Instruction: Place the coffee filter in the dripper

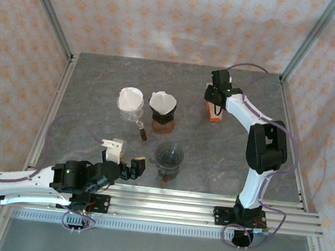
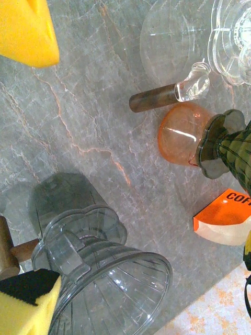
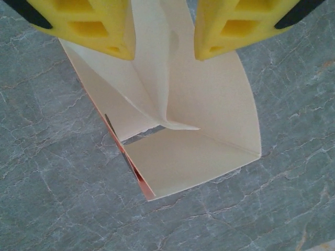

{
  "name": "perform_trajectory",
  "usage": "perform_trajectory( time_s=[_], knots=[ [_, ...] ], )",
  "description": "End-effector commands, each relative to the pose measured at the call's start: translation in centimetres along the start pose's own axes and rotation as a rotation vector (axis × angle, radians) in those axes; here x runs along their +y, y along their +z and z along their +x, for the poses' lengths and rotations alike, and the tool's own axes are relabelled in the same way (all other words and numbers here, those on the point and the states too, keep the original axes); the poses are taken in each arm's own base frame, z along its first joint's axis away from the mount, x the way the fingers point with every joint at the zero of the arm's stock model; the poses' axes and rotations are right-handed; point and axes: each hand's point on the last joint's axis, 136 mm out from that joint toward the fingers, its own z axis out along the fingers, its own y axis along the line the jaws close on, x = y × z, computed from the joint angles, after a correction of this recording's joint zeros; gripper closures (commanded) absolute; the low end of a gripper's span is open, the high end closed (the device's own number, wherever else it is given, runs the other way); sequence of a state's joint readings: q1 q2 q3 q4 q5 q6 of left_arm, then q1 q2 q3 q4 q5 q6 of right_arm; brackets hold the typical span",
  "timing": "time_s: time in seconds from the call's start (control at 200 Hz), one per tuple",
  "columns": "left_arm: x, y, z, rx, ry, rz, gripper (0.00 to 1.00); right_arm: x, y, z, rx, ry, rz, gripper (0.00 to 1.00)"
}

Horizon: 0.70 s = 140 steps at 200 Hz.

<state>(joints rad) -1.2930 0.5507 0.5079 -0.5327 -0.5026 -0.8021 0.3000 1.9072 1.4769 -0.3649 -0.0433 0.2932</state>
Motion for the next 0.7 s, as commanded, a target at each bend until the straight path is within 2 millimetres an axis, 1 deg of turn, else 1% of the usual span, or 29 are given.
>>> perform_trajectory(
  time_s=[0.0, 0.1, 0.14, 0.215, 0.285, 0.32, 0.42, 0.53, 0.596, 0.696],
  knots=[
    [0.0, -0.1, -1.0, -0.036, -0.005, -0.007, 0.0, -0.3, 0.3, -1.4, -0.037, 0.014, 0.029, 0.68],
    [0.0, -0.1, -1.0, -0.037, -0.005, -0.007, 0.0, -0.4, 0.6, -1.4, -0.036, 0.012, 0.035, 0.72],
    [0.0, -0.1, -1.0, -0.037, -0.005, -0.008, 0.0, -0.4, 0.6, -1.4, -0.038, 0.007, 0.034, 0.75],
    [0.1, -0.1, -1.0, -0.04, -0.007, -0.01, 0.0, -0.3, 0.6, -1.5, -0.04, -0.013, 0.028, 0.83],
    [0.0, 0.0, -0.9, -0.036, -0.008, -0.007, 0.0, -0.4, 0.4, -1.6, -0.045, -0.041, 0.033, 0.93],
    [0.0, 0.0, -0.8, -0.034, -0.008, -0.004, 0.0, -0.4, 0.3, -1.7, -0.047, -0.052, 0.036, 1.0],
    [-0.2, 0.1, -0.7, -0.027, -0.007, -0.001, 0.0, -0.6, -0.4, -1.6, -0.055, -0.065, 0.03, 1.0],
    [-0.4, 0.3, -0.6, -0.024, -0.008, 0.002, 0.0, -0.7, -2.1, -1.5, -0.076, -0.042, 0.014, 1.0],
    [-0.4, 0.3, -0.7, -0.027, -0.012, 0.001, 0.0, -0.9, -3.2, -1.0, -0.079, -0.025, 0.008, 1.0],
    [0.0, 0.2, -0.9, -0.04, -0.035, -0.014, 0.0, -1.9, -4.8, -0.1, -0.091, 0.003, 0.031, 1.0]
  ],
)
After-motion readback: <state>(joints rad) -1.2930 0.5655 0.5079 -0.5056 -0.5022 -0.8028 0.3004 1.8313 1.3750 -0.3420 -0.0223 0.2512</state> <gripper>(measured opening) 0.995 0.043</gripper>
